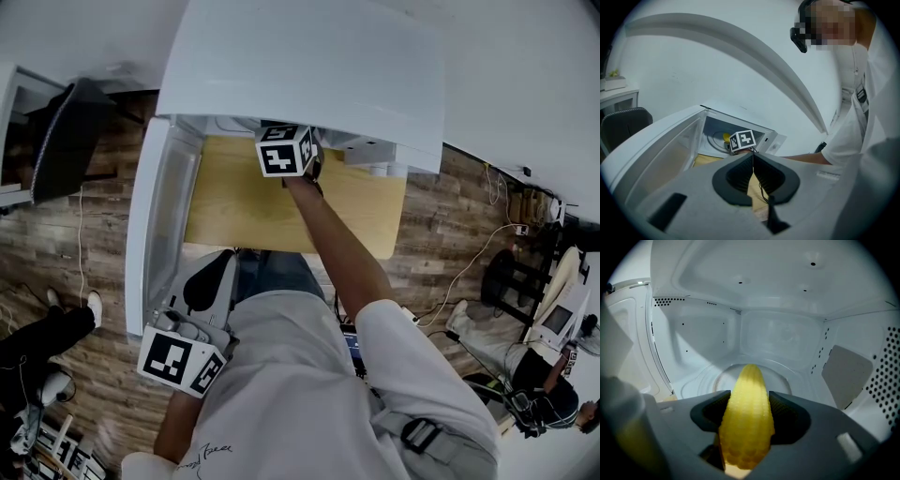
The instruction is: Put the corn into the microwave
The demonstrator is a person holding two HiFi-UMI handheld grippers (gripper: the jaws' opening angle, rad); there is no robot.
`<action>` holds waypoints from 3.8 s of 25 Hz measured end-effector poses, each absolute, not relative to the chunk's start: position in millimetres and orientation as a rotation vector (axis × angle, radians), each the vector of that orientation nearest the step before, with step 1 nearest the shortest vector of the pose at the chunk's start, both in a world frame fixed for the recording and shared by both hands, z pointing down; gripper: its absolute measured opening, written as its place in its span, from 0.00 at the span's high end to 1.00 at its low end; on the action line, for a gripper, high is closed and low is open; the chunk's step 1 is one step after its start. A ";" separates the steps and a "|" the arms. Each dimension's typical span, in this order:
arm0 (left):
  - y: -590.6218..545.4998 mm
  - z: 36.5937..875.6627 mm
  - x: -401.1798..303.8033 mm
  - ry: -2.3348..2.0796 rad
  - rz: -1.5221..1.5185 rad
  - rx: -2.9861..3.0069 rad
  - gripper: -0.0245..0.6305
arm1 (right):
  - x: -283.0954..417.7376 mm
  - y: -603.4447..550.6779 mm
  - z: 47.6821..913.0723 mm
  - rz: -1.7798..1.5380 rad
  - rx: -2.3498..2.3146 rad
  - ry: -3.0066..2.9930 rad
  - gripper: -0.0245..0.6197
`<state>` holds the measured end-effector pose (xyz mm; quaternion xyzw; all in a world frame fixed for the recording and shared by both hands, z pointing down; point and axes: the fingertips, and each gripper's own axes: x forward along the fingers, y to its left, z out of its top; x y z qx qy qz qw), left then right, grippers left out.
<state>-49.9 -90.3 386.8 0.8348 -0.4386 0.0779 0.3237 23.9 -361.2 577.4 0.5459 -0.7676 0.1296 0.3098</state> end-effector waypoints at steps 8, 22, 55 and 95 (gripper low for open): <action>-86.5 385.6 -46.2 -1.127 0.211 2.201 0.97 | 25.9 -363.7 576.3 0.350 1.423 -2.015 0.50; -83.6 382.7 -42.2 -1.121 0.211 2.218 0.97 | 26.8 -357.6 570.8 0.365 1.389 -2.047 0.42; -74.8 364.6 -38.7 -1.088 0.164 2.308 0.97 | 50.9 -312.2 544.8 0.484 1.440 -2.069 0.45; -67.9 353.8 -65.3 -1.141 0.124 2.371 0.98 | 83.4 -210.8 494.1 0.706 1.522 -2.176 0.72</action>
